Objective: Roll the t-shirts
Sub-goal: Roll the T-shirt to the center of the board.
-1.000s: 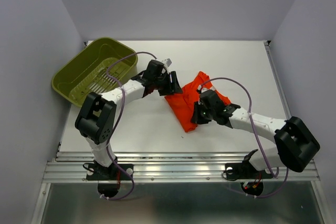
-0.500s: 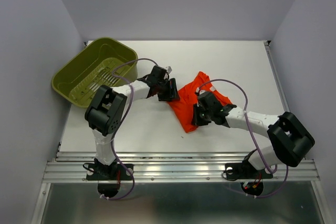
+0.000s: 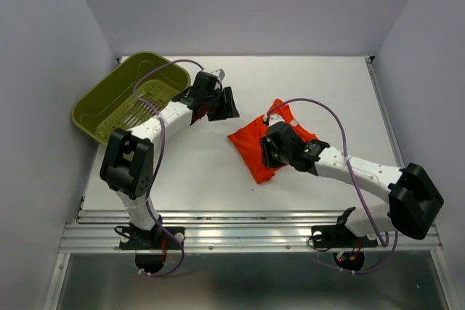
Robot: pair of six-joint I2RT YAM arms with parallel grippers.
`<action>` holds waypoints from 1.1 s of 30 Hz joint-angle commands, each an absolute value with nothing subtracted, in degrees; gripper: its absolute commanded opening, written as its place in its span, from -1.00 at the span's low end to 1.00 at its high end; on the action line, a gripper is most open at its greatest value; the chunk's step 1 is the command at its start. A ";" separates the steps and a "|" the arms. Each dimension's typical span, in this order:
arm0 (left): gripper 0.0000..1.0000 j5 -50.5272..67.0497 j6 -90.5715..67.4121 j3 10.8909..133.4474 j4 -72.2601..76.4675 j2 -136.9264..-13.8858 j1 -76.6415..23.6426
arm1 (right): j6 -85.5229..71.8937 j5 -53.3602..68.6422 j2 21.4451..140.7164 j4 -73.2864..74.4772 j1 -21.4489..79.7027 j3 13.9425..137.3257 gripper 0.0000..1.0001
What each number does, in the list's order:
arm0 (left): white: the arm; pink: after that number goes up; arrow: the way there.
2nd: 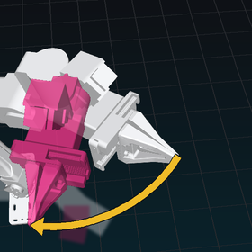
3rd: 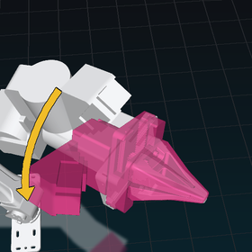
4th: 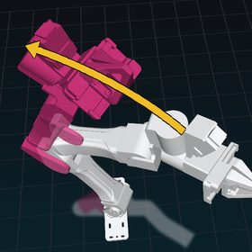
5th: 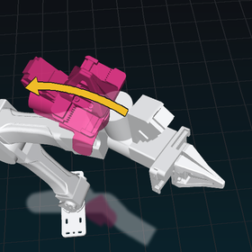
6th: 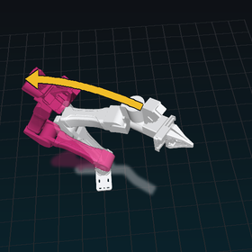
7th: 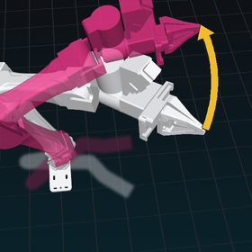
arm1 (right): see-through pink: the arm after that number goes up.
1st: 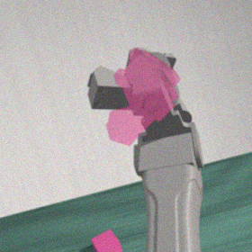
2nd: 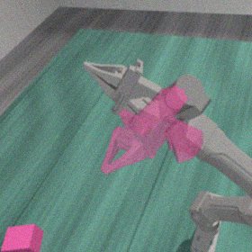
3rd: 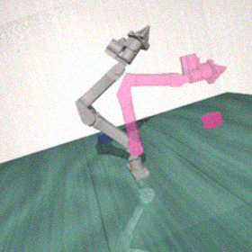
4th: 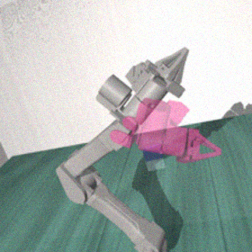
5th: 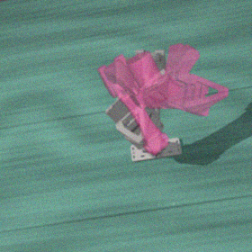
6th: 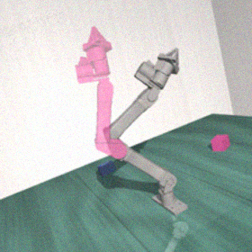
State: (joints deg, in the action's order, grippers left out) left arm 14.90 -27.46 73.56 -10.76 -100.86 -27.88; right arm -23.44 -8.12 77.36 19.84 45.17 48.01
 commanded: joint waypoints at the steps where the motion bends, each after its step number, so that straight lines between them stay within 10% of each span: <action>1: 0.25 13.19 -26.54 76.11 -13.09 -94.84 -26.72 | -20.74 -16.86 77.78 23.11 50.08 52.37 -0.22; 24: 0.26 13.18 -27.33 71.46 -13.10 -89.65 -23.82 | -20.56 -20.83 93.68 17.93 59.77 51.42 0.27; 33: 0.32 14.50 -27.33 69.26 -12.74 -88.68 -23.82 | -23.99 -23.82 95.63 15.56 59.77 50.36 -0.80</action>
